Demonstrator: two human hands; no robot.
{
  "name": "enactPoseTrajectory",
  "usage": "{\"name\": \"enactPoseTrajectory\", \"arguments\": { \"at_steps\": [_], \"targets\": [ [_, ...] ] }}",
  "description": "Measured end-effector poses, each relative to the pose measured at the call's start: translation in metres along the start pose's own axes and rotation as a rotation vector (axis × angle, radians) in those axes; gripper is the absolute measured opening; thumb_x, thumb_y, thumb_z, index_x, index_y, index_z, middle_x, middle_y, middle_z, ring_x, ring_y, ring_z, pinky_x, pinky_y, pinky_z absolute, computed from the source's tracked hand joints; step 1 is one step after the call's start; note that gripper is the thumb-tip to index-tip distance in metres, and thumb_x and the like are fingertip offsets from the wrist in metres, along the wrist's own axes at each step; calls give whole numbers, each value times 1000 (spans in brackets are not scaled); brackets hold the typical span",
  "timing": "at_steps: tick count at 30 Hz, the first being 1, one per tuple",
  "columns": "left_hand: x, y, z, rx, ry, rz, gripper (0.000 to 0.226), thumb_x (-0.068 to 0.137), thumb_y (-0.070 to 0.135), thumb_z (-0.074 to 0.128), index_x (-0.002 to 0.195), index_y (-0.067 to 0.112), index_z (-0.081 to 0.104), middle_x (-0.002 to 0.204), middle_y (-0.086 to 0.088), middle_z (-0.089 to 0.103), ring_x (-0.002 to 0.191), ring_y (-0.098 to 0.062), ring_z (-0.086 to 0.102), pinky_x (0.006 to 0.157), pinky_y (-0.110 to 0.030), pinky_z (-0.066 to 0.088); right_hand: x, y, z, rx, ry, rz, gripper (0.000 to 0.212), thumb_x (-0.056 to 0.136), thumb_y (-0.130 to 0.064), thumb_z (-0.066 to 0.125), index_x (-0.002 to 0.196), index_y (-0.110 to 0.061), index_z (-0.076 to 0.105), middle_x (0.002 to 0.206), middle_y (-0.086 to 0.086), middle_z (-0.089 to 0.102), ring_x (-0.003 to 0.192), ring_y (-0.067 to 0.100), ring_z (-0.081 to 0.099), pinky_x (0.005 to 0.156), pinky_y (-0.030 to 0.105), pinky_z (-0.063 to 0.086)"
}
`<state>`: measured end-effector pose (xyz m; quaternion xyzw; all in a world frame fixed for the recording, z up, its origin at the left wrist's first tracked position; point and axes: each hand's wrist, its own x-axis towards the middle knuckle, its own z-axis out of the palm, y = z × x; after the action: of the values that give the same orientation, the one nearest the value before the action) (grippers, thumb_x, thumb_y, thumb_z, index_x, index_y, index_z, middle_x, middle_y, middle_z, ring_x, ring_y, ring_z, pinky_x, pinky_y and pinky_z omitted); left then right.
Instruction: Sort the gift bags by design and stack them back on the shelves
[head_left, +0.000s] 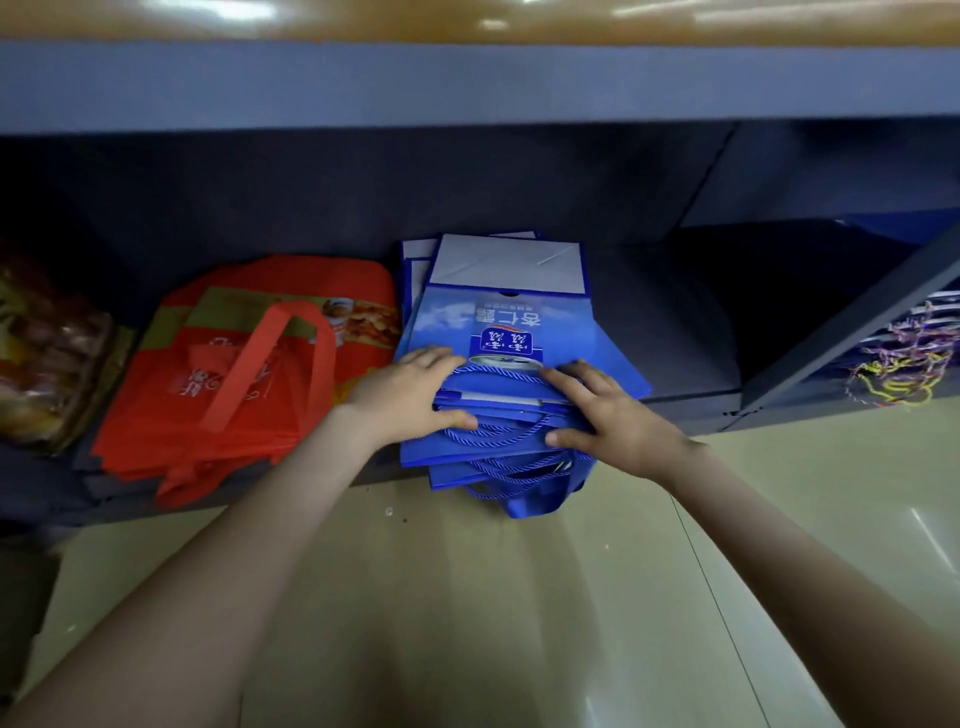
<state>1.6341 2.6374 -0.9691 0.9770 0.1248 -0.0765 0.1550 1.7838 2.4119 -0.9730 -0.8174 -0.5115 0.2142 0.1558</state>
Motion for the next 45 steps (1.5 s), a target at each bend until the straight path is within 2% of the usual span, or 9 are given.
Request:
{"name": "enactPoseTrajectory", "arguments": {
  "at_steps": [7, 15, 18, 23, 27, 31, 34, 41, 45],
  "targets": [
    [-8, 0, 16, 105, 76, 6, 65, 95, 46, 47, 147, 13, 27, 155, -8, 26, 143, -21, 23, 113, -33, 29, 9, 2, -16, -155, -16, -69, 60, 98, -34, 47, 151, -25, 20, 152, 8, 26, 144, 22, 17, 112, 26, 17],
    [0, 18, 4, 354, 391, -75, 89, 75, 62, 58, 139, 4, 39, 134, -18, 53, 118, -29, 57, 59, -31, 55, 23, 12, -20, -488, 136, 183, 68, 99, -46, 35, 152, -30, -3, 161, 2, 2, 148, 21, -5, 117, 48, 10],
    [1, 9, 15, 462, 605, 25, 78, 76, 65, 49, 128, 8, 39, 128, -18, 58, 106, -30, 60, 65, -30, 54, 22, 12, -15, -576, 211, 6, 74, 94, -57, 35, 153, -22, 8, 159, 7, 17, 147, 24, 10, 115, 54, 8],
    [0, 11, 0, 544, 576, -61, 75, 80, 70, 38, 124, 9, 48, 125, -12, 57, 103, -27, 50, 80, -38, 45, 37, 11, -22, -660, 324, -209, 64, 86, -47, 56, 136, -8, 48, 119, 15, 61, 108, 33, 62, 93, 50, 47],
    [0, 17, -13, 413, 561, 114, 81, 81, 72, 35, 118, 5, 60, 105, -10, 66, 93, -28, 61, 84, -37, 47, 37, 2, -43, -643, 508, -244, 46, 88, -40, 46, 110, -3, 64, 85, 11, 64, 69, 31, 64, 61, 34, 52],
    [1, 12, -18, 554, 429, 6, 87, 55, 42, 84, 130, 9, 54, 111, -16, 64, 96, -31, 62, 89, -41, 47, 44, -11, -60, -512, 562, -209, 38, 73, -24, 80, 96, -4, 57, 84, 10, 57, 72, 32, 57, 73, 39, 47],
    [2, 14, -16, 521, 479, -59, 85, 31, 1, 83, 113, 5, 60, 70, -14, 62, 56, -27, 61, 44, -26, 45, 43, -18, -55, -417, 548, -217, 51, 64, -16, 83, 96, -15, 43, 87, 3, 51, 83, 24, 44, 87, 37, 26],
    [-3, 25, -22, 547, 523, -25, 59, 22, -2, 79, 79, 4, 68, 48, -4, 53, 36, -19, 53, 32, -16, 31, 24, -47, -28, -319, 591, -344, 9, 81, -20, 58, 88, -14, 57, 96, -1, 56, 89, 19, 40, 84, 32, 25],
    [-6, 24, -31, 493, 552, -16, 58, 18, 4, 88, 72, 4, 66, 40, -2, 51, 31, -17, 51, 46, -25, 50, 11, -49, -28, -221, 703, -367, 3, 90, -17, 52, 91, -14, 54, 107, -1, 56, 95, 18, 43, 87, 26, 24]
  ]
}}
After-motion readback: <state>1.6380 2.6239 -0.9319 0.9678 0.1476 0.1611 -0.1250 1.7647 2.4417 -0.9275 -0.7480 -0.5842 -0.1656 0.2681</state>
